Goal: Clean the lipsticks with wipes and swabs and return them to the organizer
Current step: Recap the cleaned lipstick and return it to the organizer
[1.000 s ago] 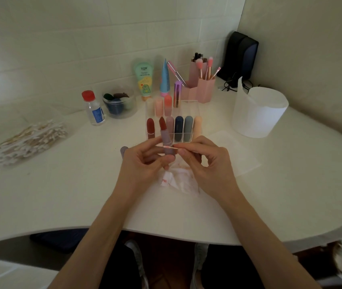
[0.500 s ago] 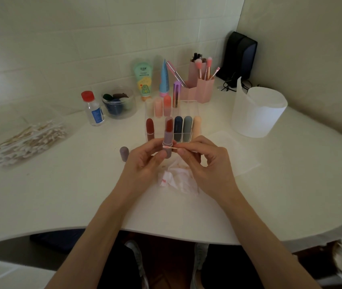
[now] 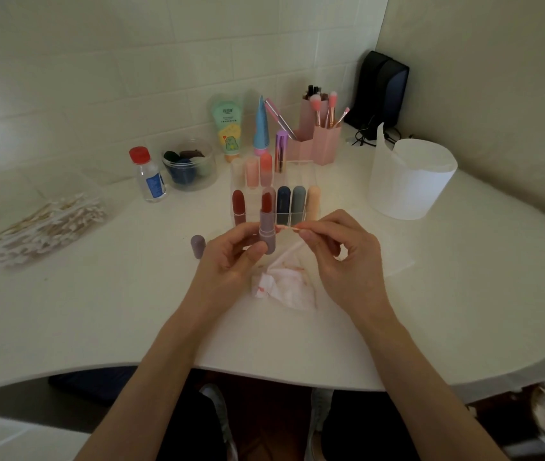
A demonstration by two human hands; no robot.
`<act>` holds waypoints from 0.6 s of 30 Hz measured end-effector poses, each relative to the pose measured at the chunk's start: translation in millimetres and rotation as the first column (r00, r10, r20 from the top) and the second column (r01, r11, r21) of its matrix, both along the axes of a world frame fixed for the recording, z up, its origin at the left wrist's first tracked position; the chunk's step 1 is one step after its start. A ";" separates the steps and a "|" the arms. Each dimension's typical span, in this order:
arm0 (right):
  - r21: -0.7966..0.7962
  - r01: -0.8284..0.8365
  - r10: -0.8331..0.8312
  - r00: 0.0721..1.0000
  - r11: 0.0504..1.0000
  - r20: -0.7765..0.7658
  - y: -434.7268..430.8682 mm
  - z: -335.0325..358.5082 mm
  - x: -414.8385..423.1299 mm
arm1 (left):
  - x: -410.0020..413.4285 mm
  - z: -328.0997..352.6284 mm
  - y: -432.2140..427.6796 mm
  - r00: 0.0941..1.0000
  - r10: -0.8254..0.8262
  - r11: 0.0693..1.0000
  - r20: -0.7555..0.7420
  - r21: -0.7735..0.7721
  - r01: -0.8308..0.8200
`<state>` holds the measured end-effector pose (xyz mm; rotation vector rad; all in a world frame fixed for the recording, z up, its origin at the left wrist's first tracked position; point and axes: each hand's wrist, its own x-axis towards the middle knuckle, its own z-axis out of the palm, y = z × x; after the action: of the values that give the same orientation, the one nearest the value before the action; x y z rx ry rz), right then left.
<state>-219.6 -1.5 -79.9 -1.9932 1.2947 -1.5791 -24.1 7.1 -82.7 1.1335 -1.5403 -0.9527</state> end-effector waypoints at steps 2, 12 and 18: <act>-0.015 0.036 -0.035 0.998 0.999 0.050 0.1 1.2 -1.5 | -0.7 -4.0 -2.8 0.997 0.082 0.996 0.012 0.028 -0.083; 0.067 0.184 -0.195 0.957 0.981 0.214 -1.8 2.3 -5.6 | -17.6 8.5 -21.4 0.852 0.381 0.915 0.358 -0.016 -0.403; 0.085 0.187 -0.202 0.954 0.979 0.224 -0.8 2.4 -6.0 | -26.1 12.0 -23.2 0.801 0.382 0.909 0.462 -0.028 -0.417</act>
<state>-225.5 -2.3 -77.5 -1.6280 1.4617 -1.7736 -50.2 -16.1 -70.7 1.7522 -1.5366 -0.4701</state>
